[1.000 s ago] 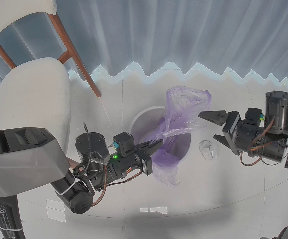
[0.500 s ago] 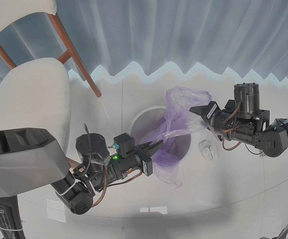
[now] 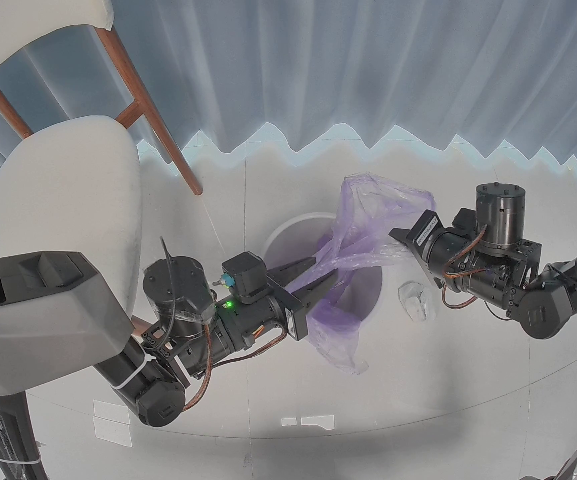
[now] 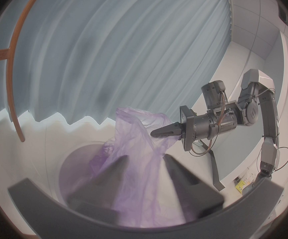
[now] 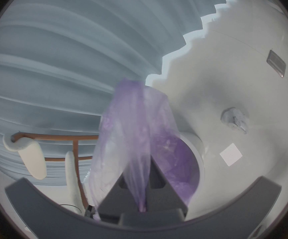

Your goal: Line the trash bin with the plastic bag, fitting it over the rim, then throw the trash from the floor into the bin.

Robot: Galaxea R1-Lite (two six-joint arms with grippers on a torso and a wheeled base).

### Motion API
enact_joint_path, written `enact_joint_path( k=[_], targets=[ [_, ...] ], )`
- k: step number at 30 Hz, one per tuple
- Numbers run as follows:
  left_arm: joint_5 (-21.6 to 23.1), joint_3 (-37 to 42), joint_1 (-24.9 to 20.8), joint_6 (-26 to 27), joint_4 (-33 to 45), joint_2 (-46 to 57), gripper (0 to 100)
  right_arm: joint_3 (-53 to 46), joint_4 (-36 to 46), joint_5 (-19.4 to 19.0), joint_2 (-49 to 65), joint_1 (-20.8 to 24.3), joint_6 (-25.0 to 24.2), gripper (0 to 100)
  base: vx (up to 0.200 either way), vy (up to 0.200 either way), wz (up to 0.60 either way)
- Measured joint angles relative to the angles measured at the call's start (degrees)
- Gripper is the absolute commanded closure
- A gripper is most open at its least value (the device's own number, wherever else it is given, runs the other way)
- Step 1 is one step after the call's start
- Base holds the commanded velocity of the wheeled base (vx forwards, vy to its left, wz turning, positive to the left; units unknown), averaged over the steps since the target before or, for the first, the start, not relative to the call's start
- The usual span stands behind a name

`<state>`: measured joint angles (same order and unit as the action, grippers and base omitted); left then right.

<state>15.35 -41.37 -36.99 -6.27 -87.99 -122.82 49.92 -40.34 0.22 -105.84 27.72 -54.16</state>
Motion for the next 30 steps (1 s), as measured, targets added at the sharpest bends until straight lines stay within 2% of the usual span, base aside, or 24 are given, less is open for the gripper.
enact_joint_path(
  k=[3, 7, 11, 14, 21, 26, 30],
  targets=[
    [0.02, 0.28, -0.05, -1.23, 0.05, 0.83, 0, -3.4, -5.8, -0.82, 0.74, -0.39, 0.05, 100, 0.0, 0.0, 0.0],
    [0.17, 0.67, 0.89, -2.55, 1.39, 3.69, 0, -6.88, -8.37, -4.1, 2.51, -2.26, -0.02, 100, 0.0, 0.0, 0.0],
    [0.5, 1.94, 2.6, -3.01, 7.88, 7.98, 0, -8.77, -8.63, -8.59, 4.6, -4.9, -0.13, 100, 0.0, 0.0, 0.0],
    [0.99, 3.97, 3.36, -3.1, 12.8, 10.47, 0, -9.37, -8.7, -10.15, 5.78, -6.62, -0.17, 100, 0.0, 0.0, 0.0],
    [4.71, 9.22, 3.17, -2.84, 14.34, 12.0, 0, -10.13, -8.84, -11.08, 6.97, -8.05, -0.24, 100, 0.0, 0.0, 0.0],
    [4.99, 10.29, 1.55, -2.66, 13.7, 10.25, 0, -10.29, -8.74, -11.11, 7.3, -7.69, -0.27, 100, 0.0, 0.0, 0.0],
    [4.68, 10.51, 0.63, -1.74, 10.18, 7.17, 0, -10.51, -8.79, -11.11, 7.22, -7.17, -0.28, 100, 0.0, 0.0, 0.0]
  ],
)
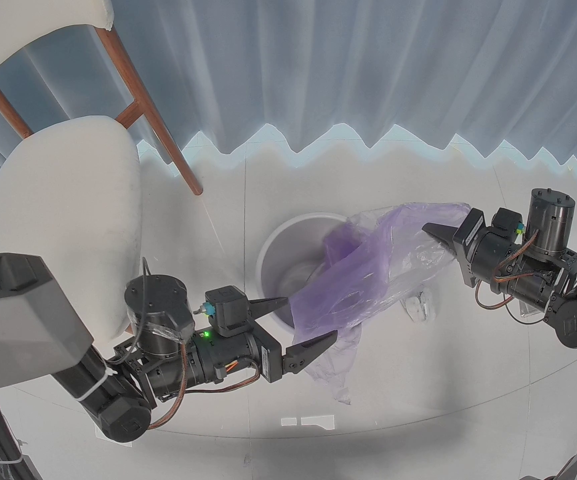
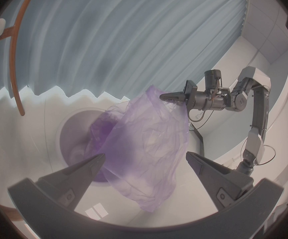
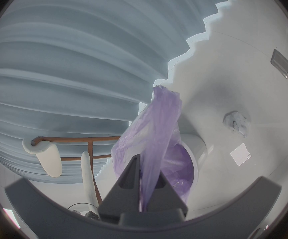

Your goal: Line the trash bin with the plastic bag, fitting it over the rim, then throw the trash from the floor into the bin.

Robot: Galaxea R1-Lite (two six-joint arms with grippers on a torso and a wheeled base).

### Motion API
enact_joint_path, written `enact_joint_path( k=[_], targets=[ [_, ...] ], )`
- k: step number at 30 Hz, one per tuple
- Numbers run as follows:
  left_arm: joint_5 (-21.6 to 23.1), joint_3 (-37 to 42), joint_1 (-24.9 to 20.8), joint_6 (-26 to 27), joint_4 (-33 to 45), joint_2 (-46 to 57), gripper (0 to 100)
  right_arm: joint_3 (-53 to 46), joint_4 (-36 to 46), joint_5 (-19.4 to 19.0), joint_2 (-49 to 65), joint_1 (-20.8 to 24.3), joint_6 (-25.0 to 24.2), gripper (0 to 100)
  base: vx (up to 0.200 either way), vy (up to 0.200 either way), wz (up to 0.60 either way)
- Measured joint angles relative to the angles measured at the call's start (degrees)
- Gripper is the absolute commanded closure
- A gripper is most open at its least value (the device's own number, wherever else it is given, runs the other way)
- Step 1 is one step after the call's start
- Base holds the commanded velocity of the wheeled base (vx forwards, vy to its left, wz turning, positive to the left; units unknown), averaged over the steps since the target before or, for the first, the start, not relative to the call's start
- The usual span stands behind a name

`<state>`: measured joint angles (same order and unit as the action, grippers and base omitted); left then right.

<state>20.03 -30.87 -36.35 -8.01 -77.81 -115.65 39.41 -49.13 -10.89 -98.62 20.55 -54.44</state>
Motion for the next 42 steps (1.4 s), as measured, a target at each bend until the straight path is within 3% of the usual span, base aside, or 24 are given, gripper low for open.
enact_joint_path(
  k=[5, 15, 21, 42],
  targets=[
    [-2.38, -0.68, 0.91, 1.85, -4.02, -4.24, 0, -0.3, -0.28, 0.0, -0.2, 0.37, 0.01, 100, 0.0, 0.0, 0.0],
    [-3.19, -0.52, 2.04, 2.4, -3.58, -6.79, 0, -0.55, -0.41, 0.0, -0.5, 0.48, 0.04, 100, 0.0, 0.0, 0.0],
    [-6.18, -3.96, 3.41, 2.29, -3.62, -8.98, 0, -0.78, -0.44, 0.0, -0.44, 0.48, 0.06, 100, 0.0, 0.0, 0.0],
    [-6.42, -6.75, 7.25, 1.78, -2.22, -8.83, 0, -1.29, -0.52, -0.09, 0.04, -0.18, 0.41, 100, 0.0, 0.0, 0.0]
  ],
)
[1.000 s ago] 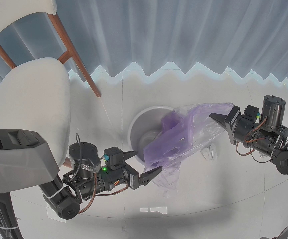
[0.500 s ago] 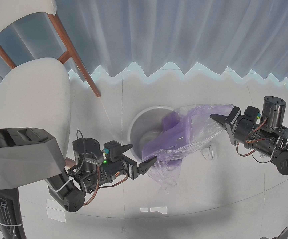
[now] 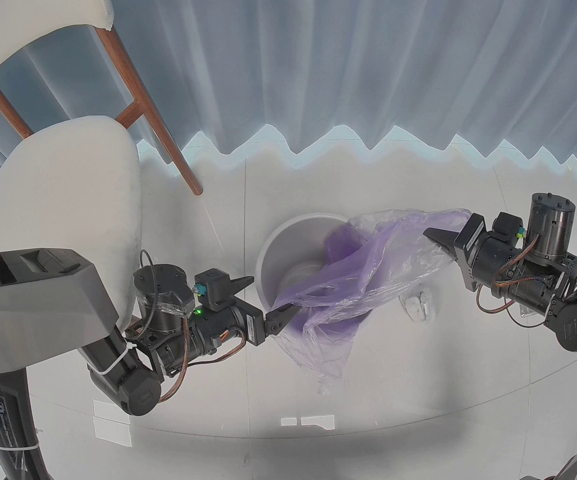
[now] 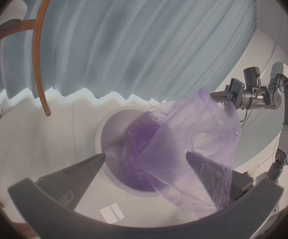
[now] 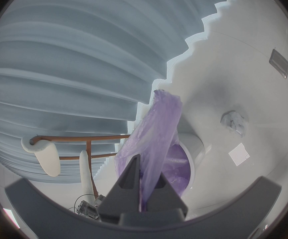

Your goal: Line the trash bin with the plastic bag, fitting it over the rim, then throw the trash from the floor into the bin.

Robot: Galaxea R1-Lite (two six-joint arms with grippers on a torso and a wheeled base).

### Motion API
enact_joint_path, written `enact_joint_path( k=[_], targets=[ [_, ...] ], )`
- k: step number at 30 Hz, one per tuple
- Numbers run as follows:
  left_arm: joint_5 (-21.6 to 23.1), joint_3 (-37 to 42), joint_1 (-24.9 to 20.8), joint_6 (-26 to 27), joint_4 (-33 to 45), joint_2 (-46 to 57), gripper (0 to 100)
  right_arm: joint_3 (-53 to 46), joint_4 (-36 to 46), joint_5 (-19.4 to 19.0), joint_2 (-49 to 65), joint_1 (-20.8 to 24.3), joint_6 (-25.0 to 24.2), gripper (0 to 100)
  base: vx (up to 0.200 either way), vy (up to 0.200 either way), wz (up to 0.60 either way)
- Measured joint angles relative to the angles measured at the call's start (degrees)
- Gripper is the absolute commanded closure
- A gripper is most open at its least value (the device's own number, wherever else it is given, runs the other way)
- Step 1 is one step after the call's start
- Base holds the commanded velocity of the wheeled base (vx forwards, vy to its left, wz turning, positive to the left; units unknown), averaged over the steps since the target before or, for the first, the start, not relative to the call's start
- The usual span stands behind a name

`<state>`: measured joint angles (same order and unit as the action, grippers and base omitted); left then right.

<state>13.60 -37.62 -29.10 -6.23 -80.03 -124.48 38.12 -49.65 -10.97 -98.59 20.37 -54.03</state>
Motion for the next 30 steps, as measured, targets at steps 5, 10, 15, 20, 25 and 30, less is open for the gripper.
enact_joint_path(
  k=[5, 10, 15, 20, 25, 30],
  targets=[
    [-0.2, -0.17, -1.22, 0.05, -0.05, -1.01, 100, -0.39, -0.07, -0.05, 0.02, 0.35, -0.02, 100, 0.0, 0.0, 0.0],
    [-0.06, -0.48, -1.63, -0.06, -0.28, -2.5, 100, -1.77, -1.72, -3.45, 0.44, 0.62, -0.07, 100, 0.0, 0.0, 0.0],
    [0.07, -1.82, -1.49, -5.25, 0.24, -2.8, 100, -3.95, -3.06, -6.57, 1.34, 0.66, 0.13, 100, 0.0, 0.0, 0.0],
    [0.29, -2.73, -1.6, -12.7, 4.74, 0.02, 100, -4.44, -2.95, -6.68, 1.82, 0.24, 0.96, 100, 0.0, 0.0, 0.0],
    [0.24, -3.5, -1.29, -17.96, 13.41, 5.41, 100, -4.55, -2.44, -6.81, 2.0, -0.72, 1.65, 100, 0.08, 0.0, 0.0],
    [0.24, -0.69, -1.0, -18.81, 14.2, 9.62, 100, -5.08, -2.21, -6.97, 1.65, -0.89, 1.84, 100, 0.2, 0.0, 0.0]
  ],
)
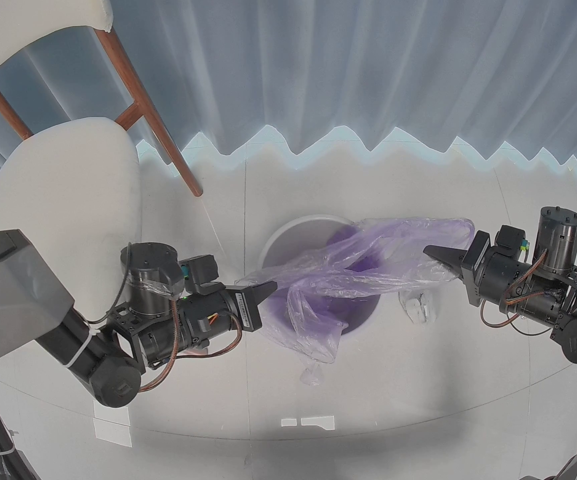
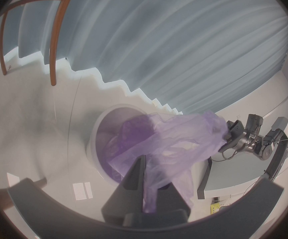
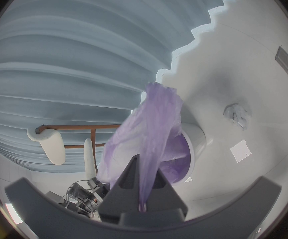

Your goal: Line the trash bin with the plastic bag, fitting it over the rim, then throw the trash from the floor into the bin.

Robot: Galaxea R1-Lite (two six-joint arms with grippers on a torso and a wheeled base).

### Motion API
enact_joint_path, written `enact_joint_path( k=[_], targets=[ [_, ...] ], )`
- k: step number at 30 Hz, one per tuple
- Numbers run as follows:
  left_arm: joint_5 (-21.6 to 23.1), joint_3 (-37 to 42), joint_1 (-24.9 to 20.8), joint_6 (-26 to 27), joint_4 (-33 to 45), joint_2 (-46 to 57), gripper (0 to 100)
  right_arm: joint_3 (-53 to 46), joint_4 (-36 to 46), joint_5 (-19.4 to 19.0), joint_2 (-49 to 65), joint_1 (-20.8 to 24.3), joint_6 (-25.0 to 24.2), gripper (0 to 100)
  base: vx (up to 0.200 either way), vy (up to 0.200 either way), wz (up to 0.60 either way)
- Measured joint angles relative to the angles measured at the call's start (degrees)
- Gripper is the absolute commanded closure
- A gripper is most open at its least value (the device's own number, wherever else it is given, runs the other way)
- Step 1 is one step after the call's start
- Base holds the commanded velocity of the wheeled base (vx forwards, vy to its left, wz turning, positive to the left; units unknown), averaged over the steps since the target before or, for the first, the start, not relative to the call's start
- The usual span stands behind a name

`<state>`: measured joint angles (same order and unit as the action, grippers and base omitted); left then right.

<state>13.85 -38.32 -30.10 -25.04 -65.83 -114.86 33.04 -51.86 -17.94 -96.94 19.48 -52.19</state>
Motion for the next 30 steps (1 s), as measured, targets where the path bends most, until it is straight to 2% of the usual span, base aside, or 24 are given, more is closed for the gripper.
enact_joint_path(
  k=[8, 11, 13, 18, 24, 30],
  targets=[
    [-0.44, 1.49, -1.04, -0.27, -0.29, 3.04, 100, -1.79, 0.32, -0.06, -0.77, 1.21, 1.85, 100, 0.2, 0.0, 0.0],
    [-2.13, 0.15, -1.97, -0.55, 0.44, 3.17, 100, -2.11, 0.44, -0.26, -0.9, 1.21, 1.88, 100, 0.0, 0.0, 0.0],
    [-5.27, -0.77, -2.62, -0.68, 1.93, 3.06, 100, -2.26, 0.9, -0.94, -0.99, 1.05, 1.91, 100, 0.0, 0.0, 0.0],
    [-11.03, -3.24, -5.23, -0.9, 8.61, 2.32, 100, -2.63, 4.89, -5.51, -1.18, -0.94, 3.3, 100, 0.0, 0.0, 0.0],
    [-13.41, -3.83, -7.19, -0.95, 10.15, 1.68, 100, -2.69, 9.24, -6.46, -2.36, -2.47, 7.55, 100, 0.0, 0.0, 0.0],
    [-14.49, -3.88, -7.28, -0.66, 9.29, -1.15, 100, -2.58, 8.4, -6.46, -6.08, -1.73, 8.12, 100, 0.0, 0.0, 0.0]
  ],
)
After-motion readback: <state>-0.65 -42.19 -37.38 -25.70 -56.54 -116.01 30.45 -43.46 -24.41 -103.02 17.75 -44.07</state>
